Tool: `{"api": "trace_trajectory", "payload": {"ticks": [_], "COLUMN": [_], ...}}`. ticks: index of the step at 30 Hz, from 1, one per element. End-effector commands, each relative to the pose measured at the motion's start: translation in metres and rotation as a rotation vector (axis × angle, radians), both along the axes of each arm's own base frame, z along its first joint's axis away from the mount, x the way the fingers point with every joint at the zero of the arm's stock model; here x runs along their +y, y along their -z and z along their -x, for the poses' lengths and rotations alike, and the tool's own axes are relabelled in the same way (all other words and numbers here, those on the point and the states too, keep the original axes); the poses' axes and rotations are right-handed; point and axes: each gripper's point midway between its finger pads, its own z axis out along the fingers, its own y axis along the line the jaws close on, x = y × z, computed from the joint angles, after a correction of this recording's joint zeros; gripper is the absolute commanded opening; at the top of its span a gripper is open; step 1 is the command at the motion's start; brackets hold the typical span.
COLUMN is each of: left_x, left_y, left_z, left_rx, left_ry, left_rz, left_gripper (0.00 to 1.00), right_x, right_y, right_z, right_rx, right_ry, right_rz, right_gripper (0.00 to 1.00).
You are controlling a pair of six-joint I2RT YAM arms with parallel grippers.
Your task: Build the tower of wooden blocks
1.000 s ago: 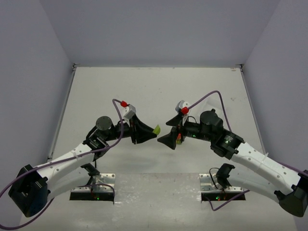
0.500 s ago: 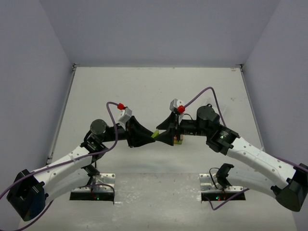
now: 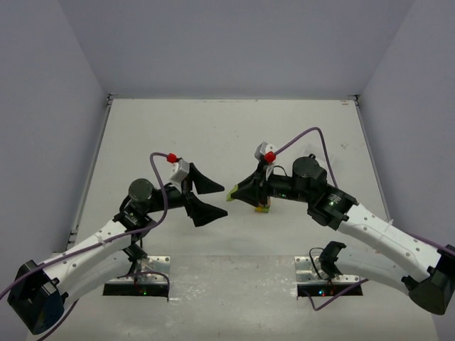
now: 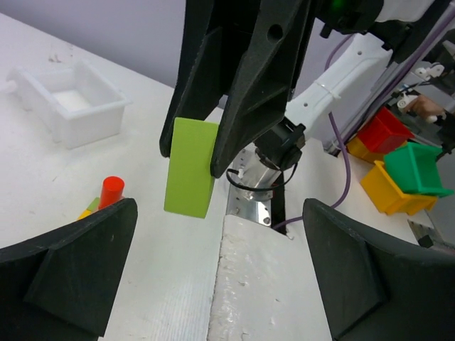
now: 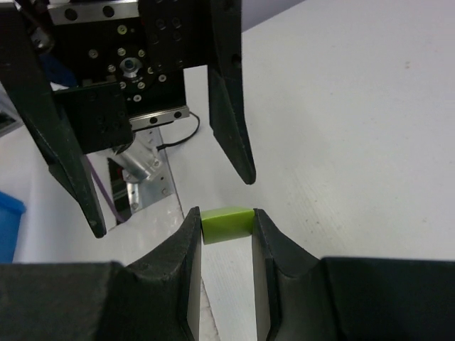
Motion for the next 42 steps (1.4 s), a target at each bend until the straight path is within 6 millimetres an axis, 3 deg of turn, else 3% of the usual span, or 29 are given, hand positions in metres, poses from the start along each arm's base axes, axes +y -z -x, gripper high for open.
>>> {"api": "trace_trajectory", "payload": {"ticks": [1,4,6,8,10,12,15,18,25,32,35,42], "left_x": [0.007,0.018,0.028,0.036,0.044,0.05,0.055,0.057,0.063,0.065,0.065,0.067], "left_y": [-0.015,-0.011,-0.008,-0.008,-0.005,-0.005,-0.008,-0.009,0.007,0.012,0.013,0.017], "left_z": [-0.018,-0.036,-0.049,-0.056,-0.059,-0.06,-0.058,-0.058,-0.074,-0.078,-0.078,-0.079], "left_rx": [-0.041,0.008,0.043,0.067,0.08,0.085,0.083,0.094,0.16,0.169,0.168,0.174], "left_ry": [-0.12,-0.25,-0.354,-0.423,-0.471,-0.503,-0.522,-0.535,-0.62,-0.638,-0.64,-0.652], "left_rz": [0.008,-0.023,-0.038,-0.046,-0.052,-0.05,-0.035,-0.041,-0.101,-0.114,-0.115,-0.124], "left_gripper": [1.0,1.0,1.0,1.0,1.0,1.0,1.0,1.0,1.0,1.0,1.0,1.0], "right_x": [-0.022,-0.061,-0.089,-0.133,-0.161,-0.196,-0.21,-0.231,-0.247,-0.275,-0.258,-0.249], "right_y": [-0.012,0.001,0.017,0.039,0.048,0.07,0.082,0.115,0.153,0.188,0.206,0.237], "right_z": [-0.019,-0.042,-0.045,-0.05,-0.047,-0.03,-0.018,0.0,0.011,0.019,0.005,0.002], "right_rx": [0.007,0.051,0.116,0.165,0.205,0.277,0.351,0.429,0.527,0.664,0.68,0.758], "right_ry": [0.187,0.458,0.607,0.828,0.962,1.08,1.152,1.227,1.308,1.401,1.297,1.2], "right_rz": [0.009,0.078,0.143,0.243,0.271,0.392,0.423,0.55,0.689,0.836,0.773,0.829], "right_gripper": [0.0,0.0,0.0,0.0,0.0,0.0,0.0,0.0,0.0,0.0,0.0,0.0]}}
